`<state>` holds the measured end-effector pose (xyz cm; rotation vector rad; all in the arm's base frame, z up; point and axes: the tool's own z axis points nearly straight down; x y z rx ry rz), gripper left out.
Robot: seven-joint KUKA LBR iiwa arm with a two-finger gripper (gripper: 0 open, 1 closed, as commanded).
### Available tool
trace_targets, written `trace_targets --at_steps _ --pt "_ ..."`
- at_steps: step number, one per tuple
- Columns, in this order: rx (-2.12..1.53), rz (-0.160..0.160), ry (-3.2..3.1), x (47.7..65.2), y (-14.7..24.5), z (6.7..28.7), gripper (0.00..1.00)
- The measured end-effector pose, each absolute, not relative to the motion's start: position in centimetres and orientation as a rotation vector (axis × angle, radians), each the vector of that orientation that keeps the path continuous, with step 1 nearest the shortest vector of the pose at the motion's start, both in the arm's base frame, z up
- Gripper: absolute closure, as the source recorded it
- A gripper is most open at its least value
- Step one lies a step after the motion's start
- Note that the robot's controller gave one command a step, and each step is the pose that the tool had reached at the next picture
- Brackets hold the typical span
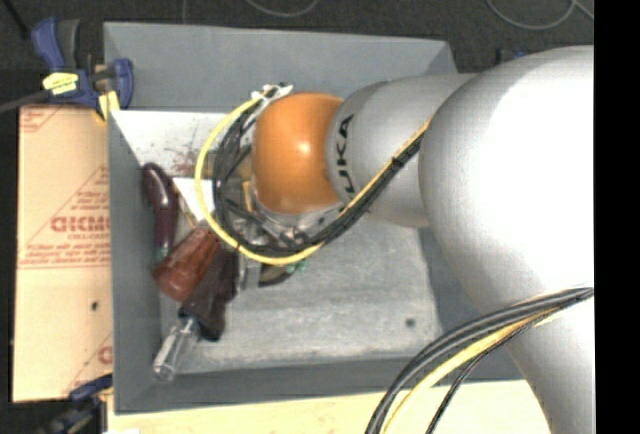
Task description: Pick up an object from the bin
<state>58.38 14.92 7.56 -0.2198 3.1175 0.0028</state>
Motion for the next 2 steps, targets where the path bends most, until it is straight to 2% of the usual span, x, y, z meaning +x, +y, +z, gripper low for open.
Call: trace_targets --at_steps 1,2 --pt "-0.202 0.009 3.118 58.8 13.1 7.6 1.00" --pt "-0.169 0.003 3.120 59.9 13.0 8.2 1.00"
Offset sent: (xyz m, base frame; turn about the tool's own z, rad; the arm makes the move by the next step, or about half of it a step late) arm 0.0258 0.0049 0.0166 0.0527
